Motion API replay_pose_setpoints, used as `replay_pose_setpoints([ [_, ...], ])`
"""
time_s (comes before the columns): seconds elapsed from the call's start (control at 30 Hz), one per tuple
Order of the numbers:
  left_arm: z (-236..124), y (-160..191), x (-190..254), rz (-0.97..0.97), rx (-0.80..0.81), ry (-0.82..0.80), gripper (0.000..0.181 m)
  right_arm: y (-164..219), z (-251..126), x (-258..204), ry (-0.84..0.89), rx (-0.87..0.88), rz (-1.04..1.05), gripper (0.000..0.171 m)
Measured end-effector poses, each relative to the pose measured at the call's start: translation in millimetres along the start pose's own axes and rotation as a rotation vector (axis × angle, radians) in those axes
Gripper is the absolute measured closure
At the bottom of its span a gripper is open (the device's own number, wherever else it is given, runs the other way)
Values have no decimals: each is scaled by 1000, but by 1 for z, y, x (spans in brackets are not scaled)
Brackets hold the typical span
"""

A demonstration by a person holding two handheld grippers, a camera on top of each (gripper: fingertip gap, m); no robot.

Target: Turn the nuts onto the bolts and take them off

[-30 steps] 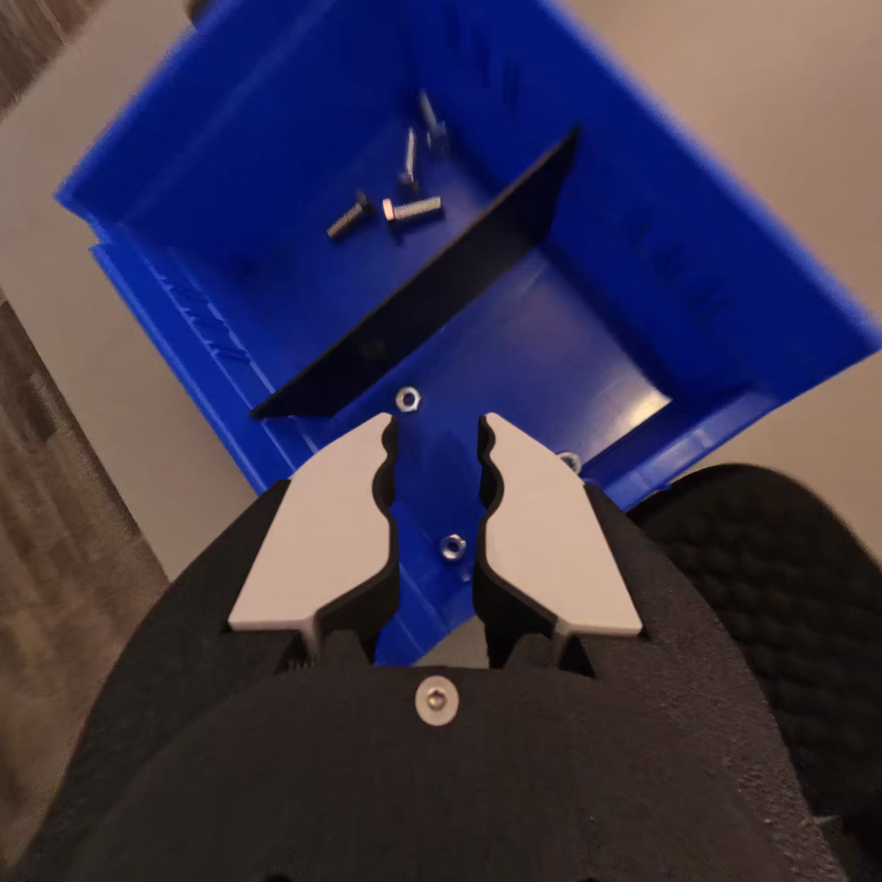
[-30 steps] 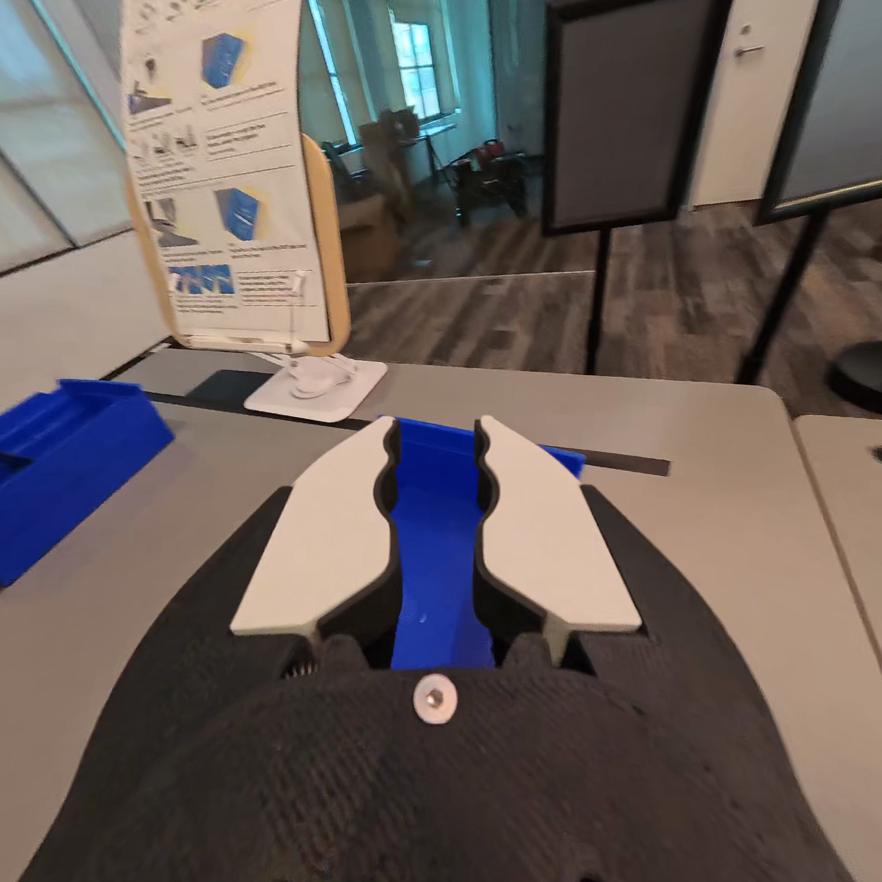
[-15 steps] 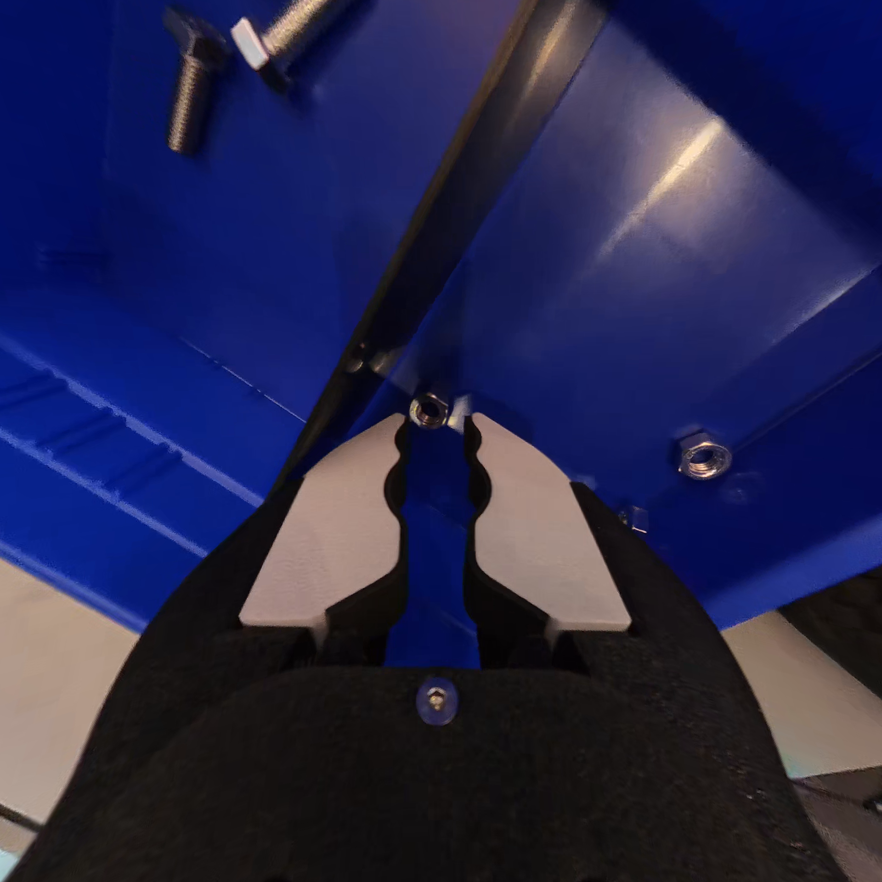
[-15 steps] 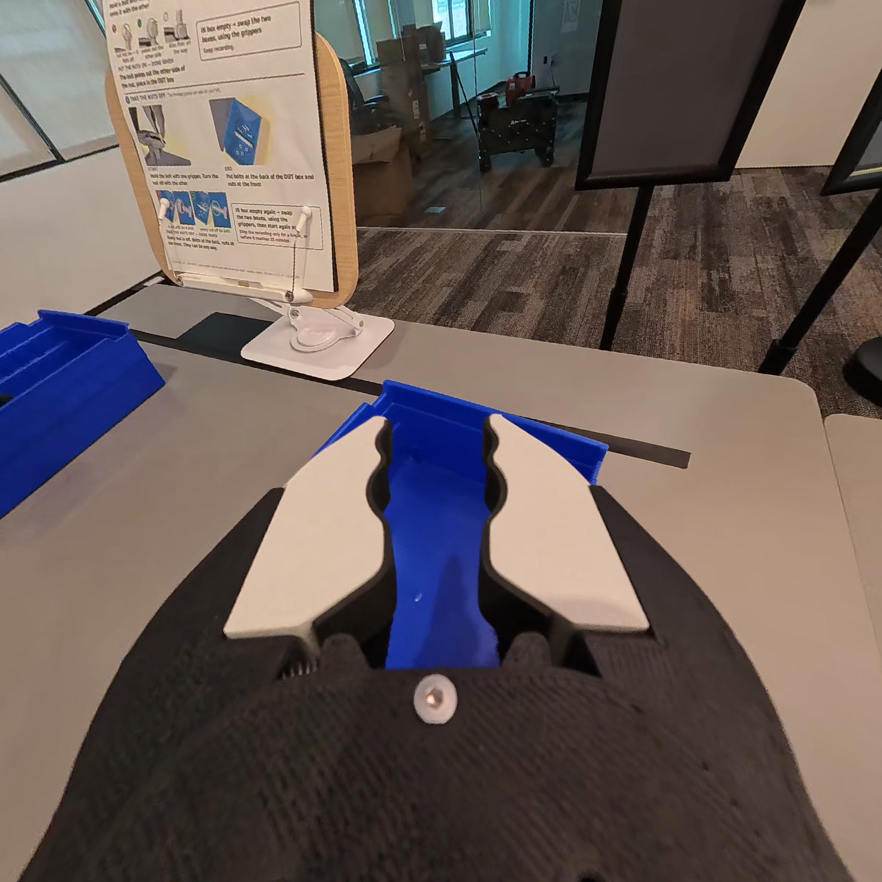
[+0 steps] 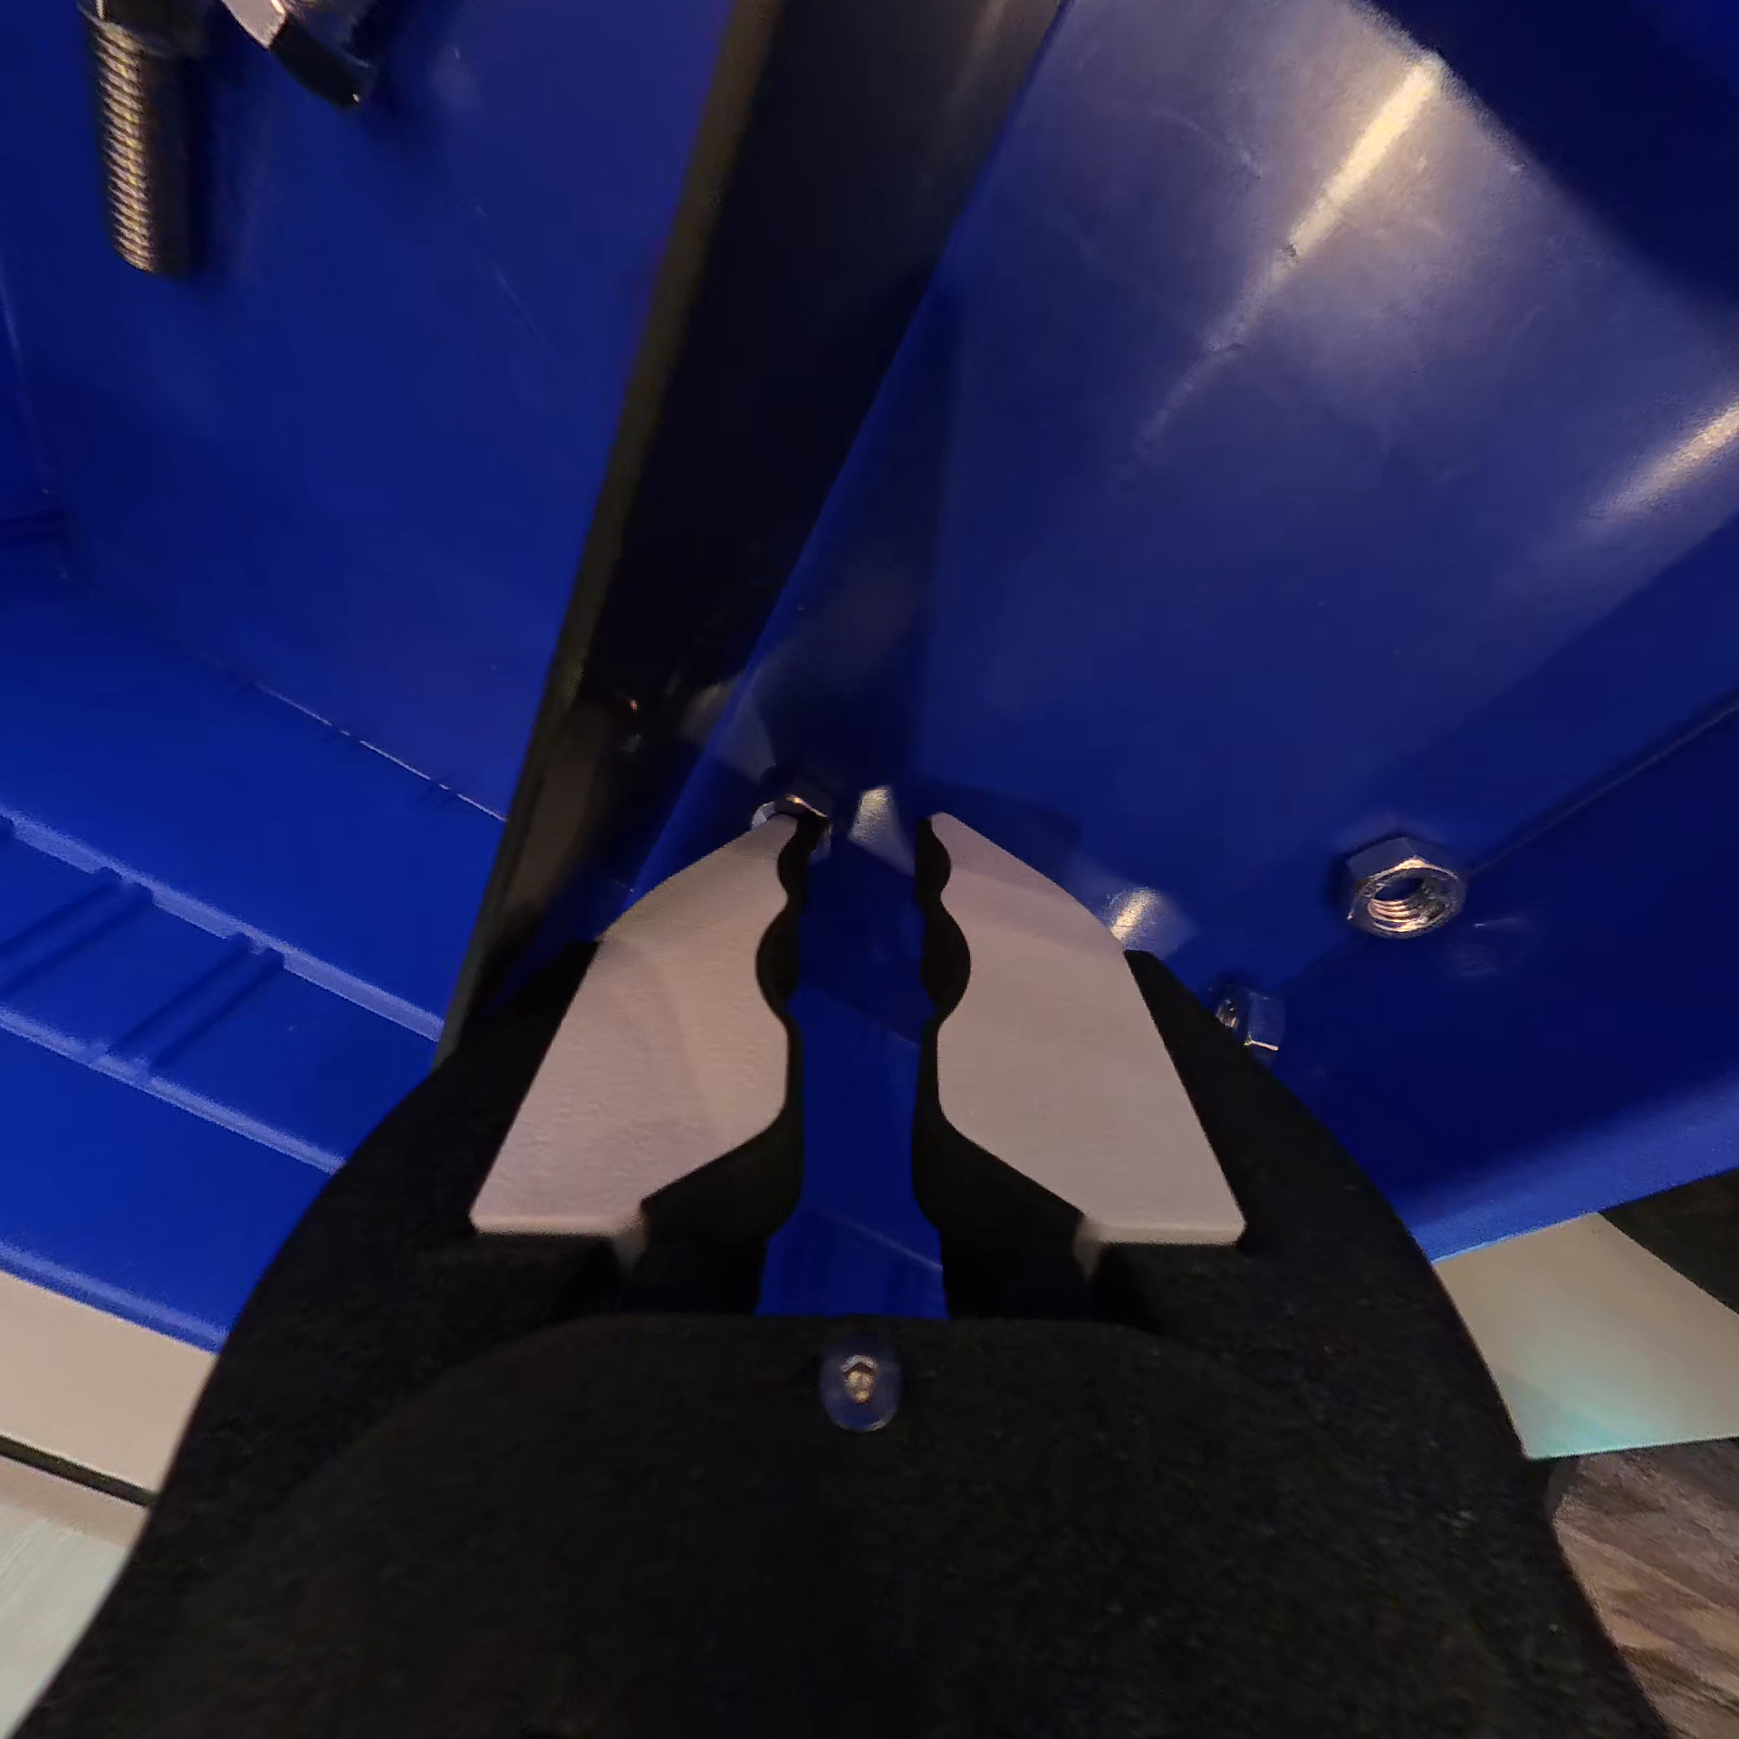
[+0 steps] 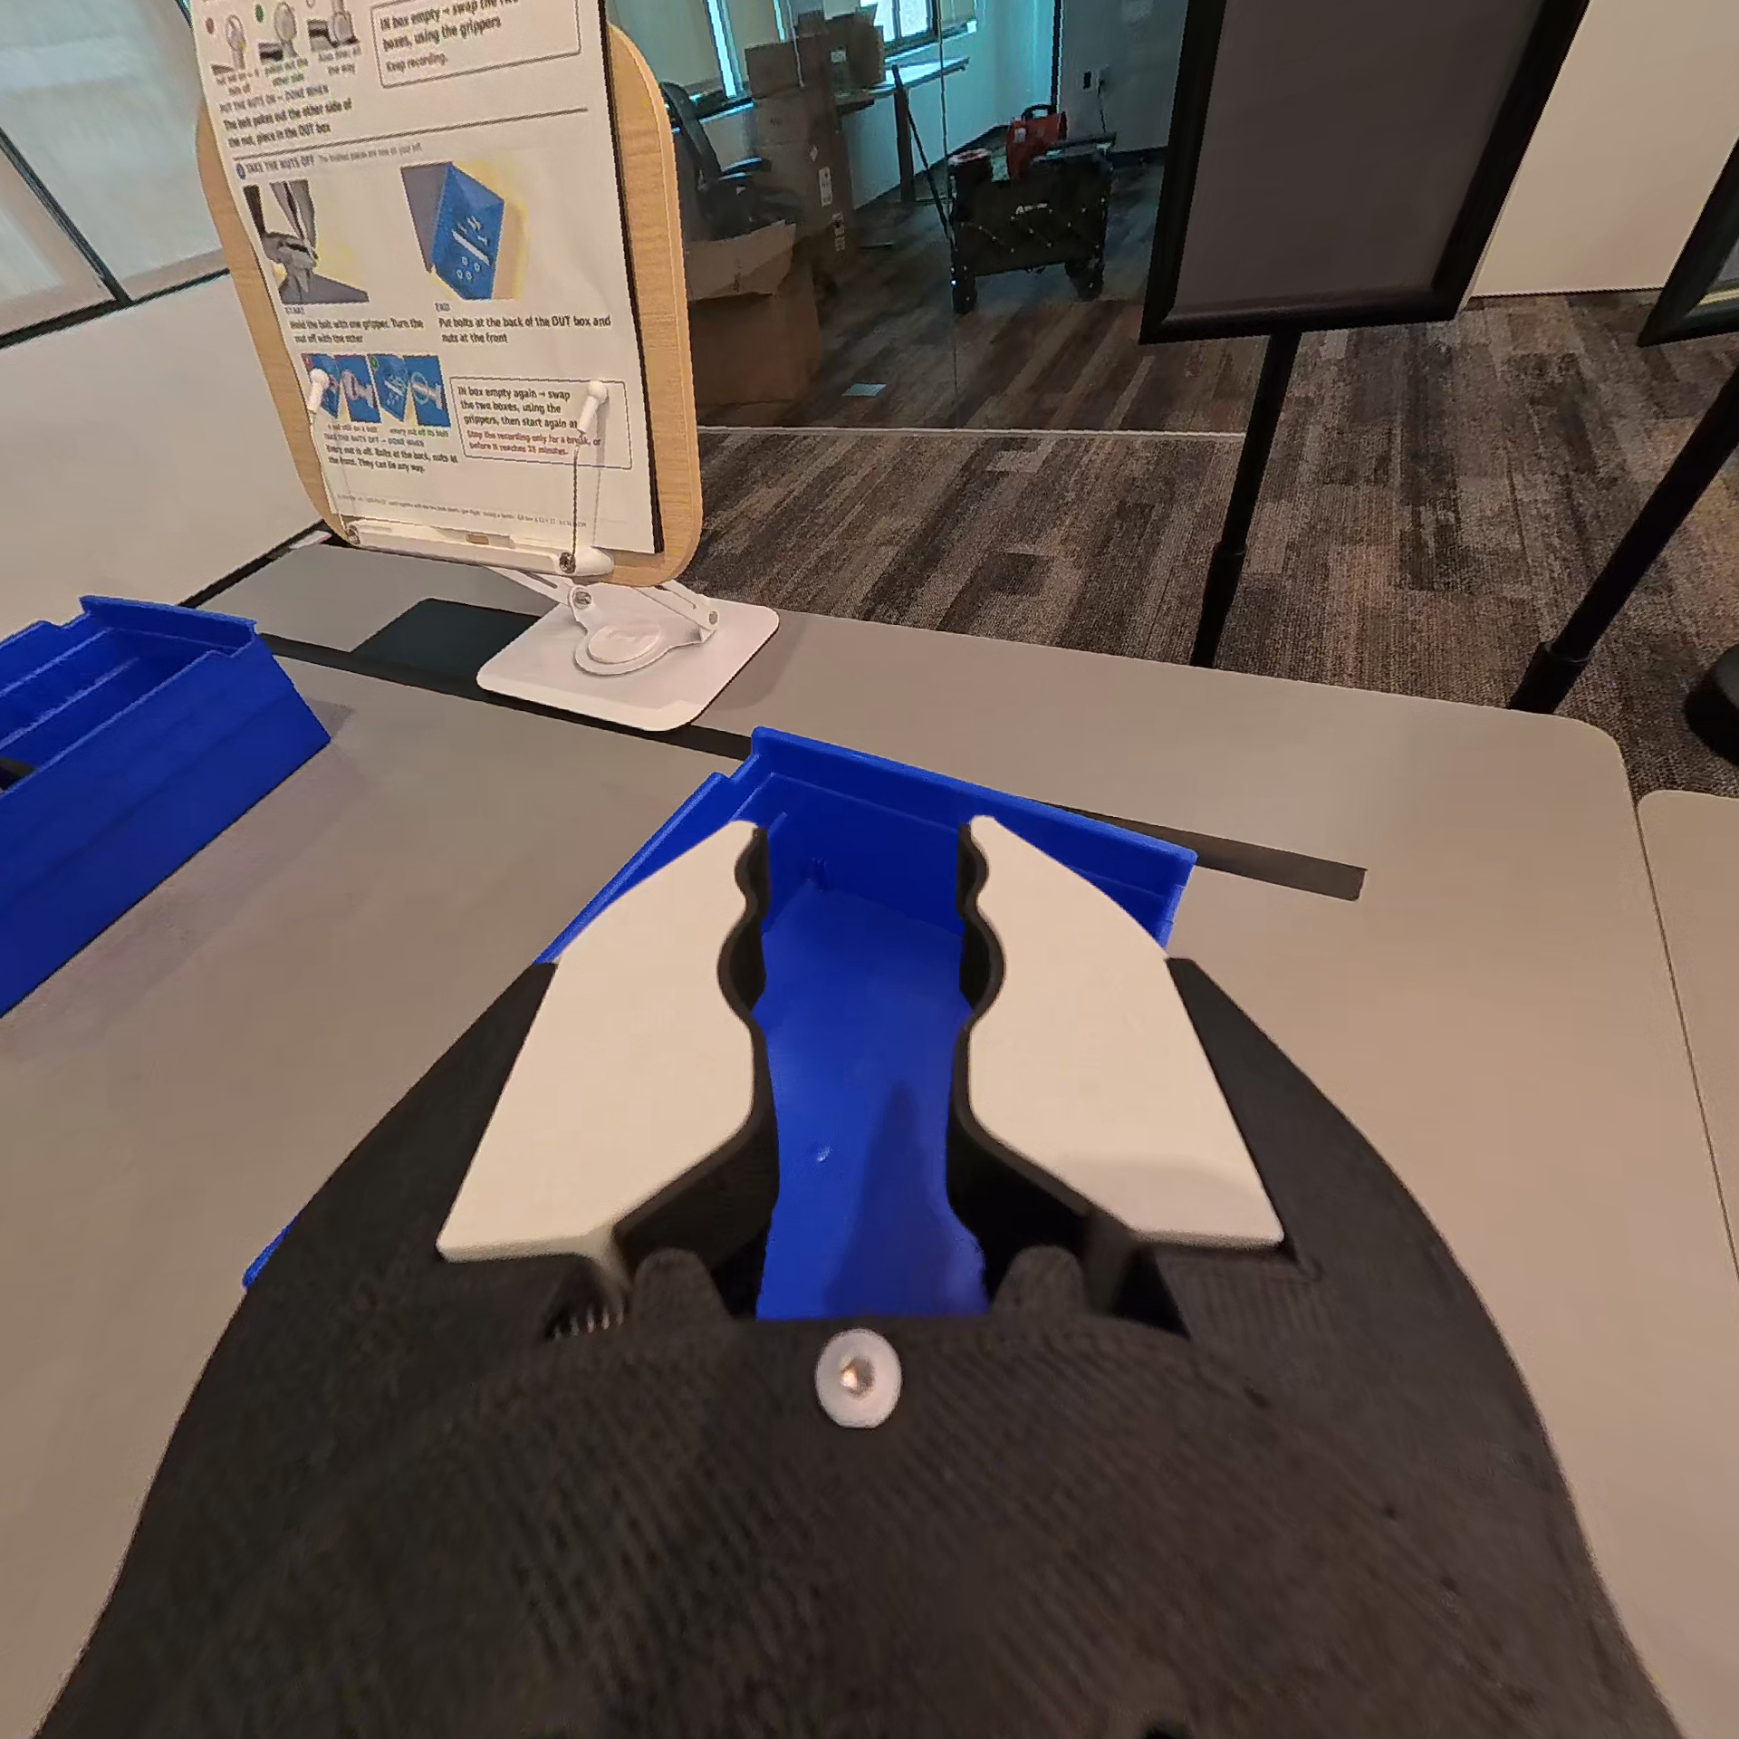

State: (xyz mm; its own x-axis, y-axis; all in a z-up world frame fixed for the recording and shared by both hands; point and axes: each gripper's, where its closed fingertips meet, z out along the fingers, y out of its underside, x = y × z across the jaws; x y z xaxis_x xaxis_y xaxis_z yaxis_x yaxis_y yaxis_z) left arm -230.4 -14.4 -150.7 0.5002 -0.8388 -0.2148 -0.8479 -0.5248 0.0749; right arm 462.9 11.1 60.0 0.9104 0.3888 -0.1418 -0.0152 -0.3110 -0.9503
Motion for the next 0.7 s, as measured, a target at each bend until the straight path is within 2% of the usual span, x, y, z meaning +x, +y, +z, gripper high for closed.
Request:
replay_pose_setpoints([
  [0.47,-1,12,12,47,-69,-29,176,6,-1,3,-5,-29,10,131],
  [0.57,-8,8,12,28,-11,-8,176,8,0,3,-4,-40,6,130],
  [0.7,-39,-6,14,29,154,19,176,7,-1,3,-7,-34,5,130],
])
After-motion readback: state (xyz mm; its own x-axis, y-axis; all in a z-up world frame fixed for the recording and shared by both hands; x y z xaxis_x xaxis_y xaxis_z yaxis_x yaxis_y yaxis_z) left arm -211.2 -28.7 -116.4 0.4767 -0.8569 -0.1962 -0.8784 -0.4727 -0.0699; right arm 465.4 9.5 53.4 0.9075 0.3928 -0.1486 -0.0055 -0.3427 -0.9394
